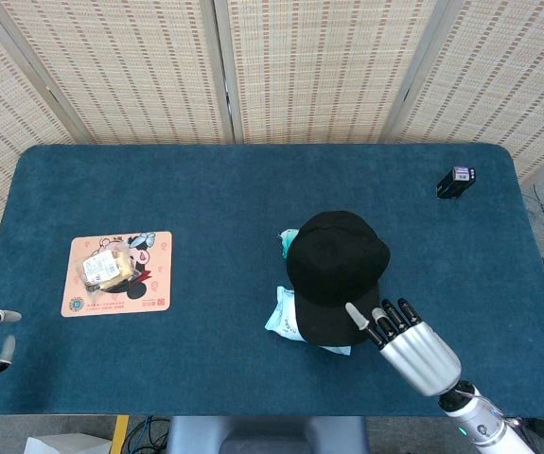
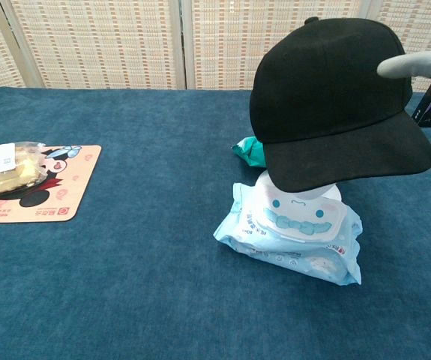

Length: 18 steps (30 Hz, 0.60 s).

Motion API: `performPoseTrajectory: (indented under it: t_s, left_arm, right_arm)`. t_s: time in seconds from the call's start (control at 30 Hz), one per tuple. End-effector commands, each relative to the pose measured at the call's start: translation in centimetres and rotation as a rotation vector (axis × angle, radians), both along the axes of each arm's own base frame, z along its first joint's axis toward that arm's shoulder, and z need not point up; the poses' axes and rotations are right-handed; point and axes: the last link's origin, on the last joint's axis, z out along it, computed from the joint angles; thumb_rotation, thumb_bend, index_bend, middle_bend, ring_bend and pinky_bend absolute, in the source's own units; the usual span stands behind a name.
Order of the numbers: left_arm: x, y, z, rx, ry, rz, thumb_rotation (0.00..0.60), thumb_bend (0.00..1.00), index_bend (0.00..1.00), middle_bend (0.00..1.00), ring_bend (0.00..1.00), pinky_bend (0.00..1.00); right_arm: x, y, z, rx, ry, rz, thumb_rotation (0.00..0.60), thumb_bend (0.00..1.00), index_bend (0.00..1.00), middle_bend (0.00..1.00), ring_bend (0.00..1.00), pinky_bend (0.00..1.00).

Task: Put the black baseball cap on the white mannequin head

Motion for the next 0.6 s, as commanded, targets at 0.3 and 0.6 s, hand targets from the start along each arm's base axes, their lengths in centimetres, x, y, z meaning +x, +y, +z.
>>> performPoseTrajectory:
  t_s: [0.3,0.6]
  left_arm:
    - [0.0,0.1,-0.3,-0.008,0.001,-0.005,0.600,0.43,0.39,0.42,0.40,0.65]
    - [0.6,0.2,-0.5,0.024,-0.017,-0.102,0.600,0.43,0.39,0.42,0.40,0.65]
  right_arm:
    - [-1.6,0.5,3.6,0.008,-0.058,-0.299,0.600,0.06,0.13,0.49,0.34,0.41]
    - [-4.3,-0.3,5.1,-0.091,-0.196,-0.356,0.600,0.07,0.13,0.49,0.34,0.41]
